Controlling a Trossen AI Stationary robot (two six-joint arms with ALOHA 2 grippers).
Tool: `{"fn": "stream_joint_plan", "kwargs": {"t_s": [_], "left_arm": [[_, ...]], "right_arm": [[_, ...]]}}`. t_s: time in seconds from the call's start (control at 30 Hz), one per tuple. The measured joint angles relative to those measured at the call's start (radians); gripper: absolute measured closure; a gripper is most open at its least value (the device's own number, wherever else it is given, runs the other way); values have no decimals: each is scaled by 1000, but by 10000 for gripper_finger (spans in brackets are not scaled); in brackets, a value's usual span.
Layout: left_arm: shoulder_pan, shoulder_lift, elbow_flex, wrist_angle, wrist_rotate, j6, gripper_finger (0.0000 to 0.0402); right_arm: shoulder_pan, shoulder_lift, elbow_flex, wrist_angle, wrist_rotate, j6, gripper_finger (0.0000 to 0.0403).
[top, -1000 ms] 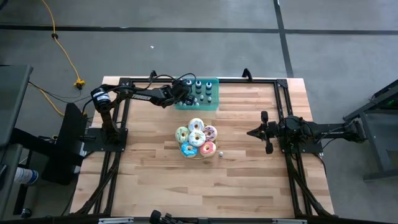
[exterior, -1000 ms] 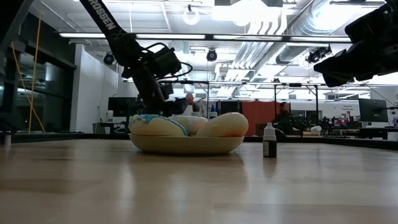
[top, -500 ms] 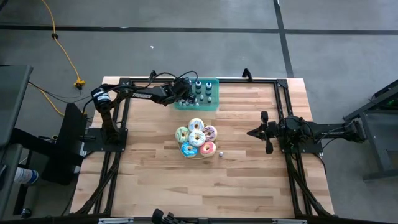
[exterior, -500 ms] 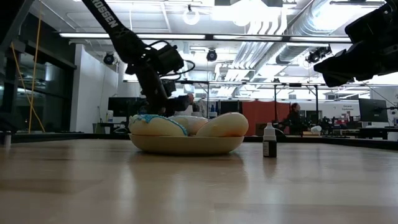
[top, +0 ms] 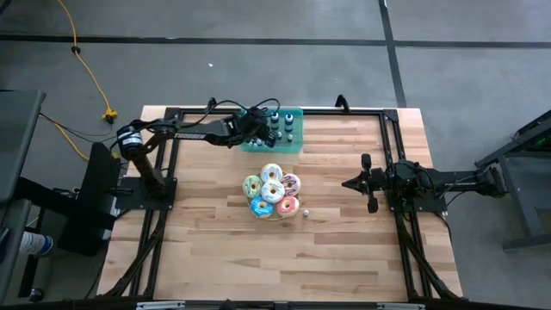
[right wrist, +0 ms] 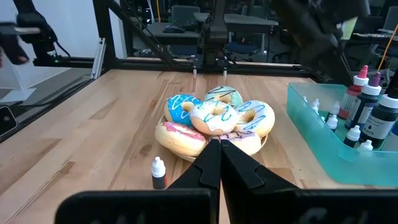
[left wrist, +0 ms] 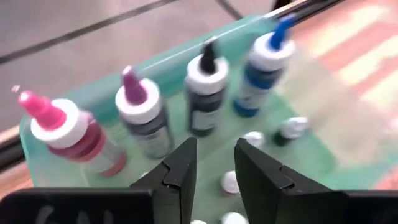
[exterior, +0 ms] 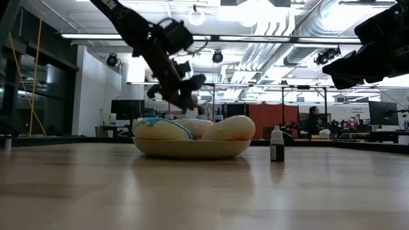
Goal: Pick & Place food coloring
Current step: Put the small red food coloring bottle into the green container
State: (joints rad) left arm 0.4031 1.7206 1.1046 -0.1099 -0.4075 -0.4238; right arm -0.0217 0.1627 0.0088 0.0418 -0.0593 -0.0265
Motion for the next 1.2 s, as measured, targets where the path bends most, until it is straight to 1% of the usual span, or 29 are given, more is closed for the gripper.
{"fn": "stream_joint_plan", "kwargs": {"t_s": [0.1, 0.17, 0.3, 0.4, 0.53, 0.6, 0.67, 1.0, 1.2], "left_arm": [[-30, -47, 0, 0, 18, 56, 300], [-50, -74, 3, 4, 56, 115, 300], [-85, -124, 20, -13, 160, 241, 300], [-105, -151, 44, -56, 237, 297, 300], [-131, -154, 109, -137, 348, 359, 300], [-145, -154, 148, -173, 385, 395, 300], [-165, -149, 190, -215, 403, 433, 300], [-280, -55, 388, -381, 407, 595, 300], [-336, 36, 525, -503, 490, 651, 299]], "right_arm": [[0, 0, 0, 0, 0, 0, 402], [0, 0, 0, 0, 0, 0, 402], [0, 0, 0, 0, 0, 0, 402], [0, 0, 0, 0, 0, 0, 402], [0, 0, 0, 0, 0, 0, 402], [0, 0, 0, 0, 0, 0, 402], [0, 0, 0, 0, 0, 0, 402], [0, 0, 0, 0, 0, 0, 402], [0, 0, 0, 0, 0, 0, 402]]}}
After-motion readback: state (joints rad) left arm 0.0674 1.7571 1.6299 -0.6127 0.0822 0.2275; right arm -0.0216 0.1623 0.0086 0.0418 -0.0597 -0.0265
